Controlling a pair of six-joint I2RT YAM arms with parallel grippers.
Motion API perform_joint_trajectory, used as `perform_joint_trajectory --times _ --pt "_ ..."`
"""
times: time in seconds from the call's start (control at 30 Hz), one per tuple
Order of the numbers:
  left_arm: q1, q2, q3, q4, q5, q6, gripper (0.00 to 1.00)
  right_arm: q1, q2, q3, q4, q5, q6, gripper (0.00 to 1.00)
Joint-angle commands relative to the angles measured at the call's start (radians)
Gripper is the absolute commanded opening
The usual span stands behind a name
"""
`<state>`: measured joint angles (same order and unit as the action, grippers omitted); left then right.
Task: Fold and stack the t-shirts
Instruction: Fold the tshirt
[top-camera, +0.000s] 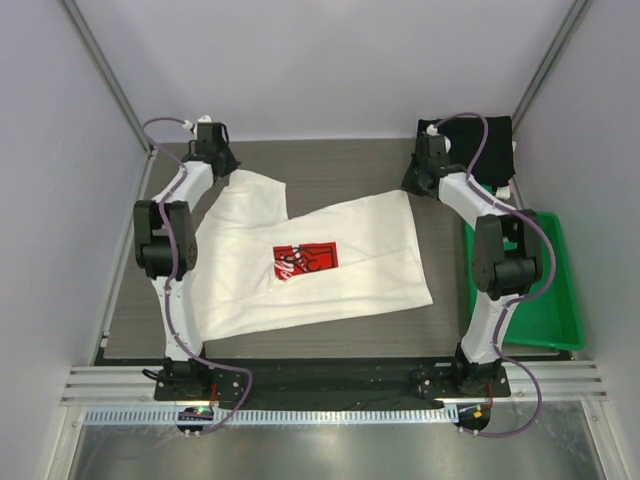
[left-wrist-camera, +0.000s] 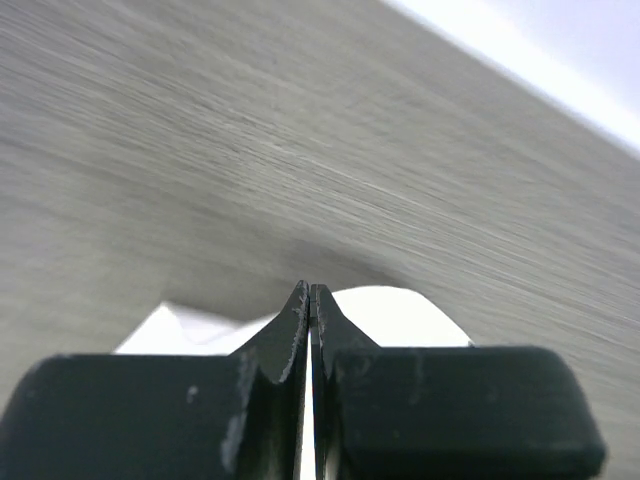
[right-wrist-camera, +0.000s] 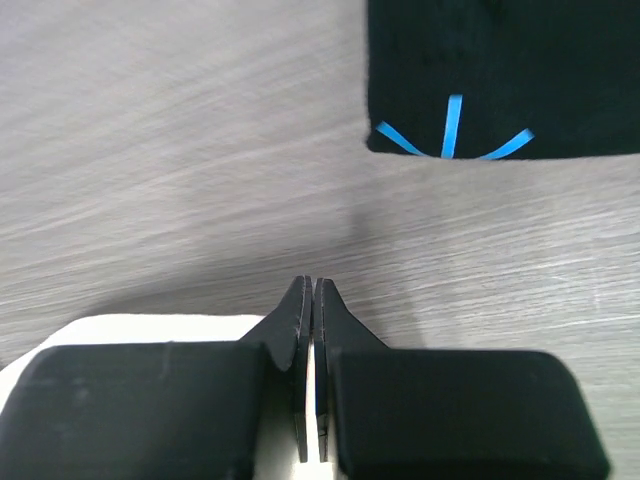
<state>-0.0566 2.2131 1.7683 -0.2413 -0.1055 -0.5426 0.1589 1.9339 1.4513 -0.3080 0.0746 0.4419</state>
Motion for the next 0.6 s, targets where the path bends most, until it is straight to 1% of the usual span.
perform_joint_trajectory --times 0.0,0.07,0.1,0.27,0.3,0.33,0.4,0.43,0.47,0.5,0.53,0.57 --pt "0.003 -0.223 -0.032 -0.087 -0.028 0.001 0.0 -0.01 -0.096 0.024 0.009 -0.027 -0.026 0.01" --pt "0.003 -0.28 -0.079 -0.115 -0.036 0.001 0.0 -0.01 -0.114 0.009 0.007 -0.03 -0.029 0.01" --pt "0.003 -0.317 -0.142 -0.121 -0.039 0.0 0.0 -0.012 -0.125 -0.011 0.007 -0.032 -0.031 0.01" --pt "0.0 -0.538 -0.32 -0.142 -0.043 -0.006 0.0 -0.024 -0.213 -0.092 0.026 -0.044 -0.032 0.01" --pt "-0.005 -0.567 -0.346 -0.148 -0.054 -0.008 0.0 -0.025 -0.228 -0.123 0.029 -0.045 -0.034 0.01" --pt "-0.006 -0.631 -0.403 -0.167 -0.065 -0.013 0.0 -0.03 -0.242 -0.138 0.032 -0.048 -0.032 0.01" --pt "-0.009 -0.693 -0.453 -0.197 -0.083 -0.029 0.0 -0.032 -0.279 -0.185 0.046 -0.047 -0.032 0.01" --pt "-0.014 -0.723 -0.504 -0.208 -0.092 -0.036 0.0 -0.036 -0.291 -0.199 0.052 -0.047 -0.032 0.01" --pt "-0.022 -0.787 -0.533 -0.217 -0.098 -0.04 0.0 -0.041 -0.312 -0.215 0.056 -0.047 -0.032 0.01" --pt "-0.028 -0.818 -0.558 -0.245 -0.106 -0.046 0.0 -0.045 -0.32 -0.242 0.061 -0.053 -0.031 0.01" --pt "-0.034 -0.851 -0.614 -0.256 -0.134 -0.062 0.0 -0.056 -0.328 -0.255 0.069 -0.061 -0.028 0.01" --pt "-0.043 -0.919 -0.636 -0.269 -0.143 -0.066 0.0 -0.062 -0.335 -0.265 0.072 -0.062 -0.028 0.01"
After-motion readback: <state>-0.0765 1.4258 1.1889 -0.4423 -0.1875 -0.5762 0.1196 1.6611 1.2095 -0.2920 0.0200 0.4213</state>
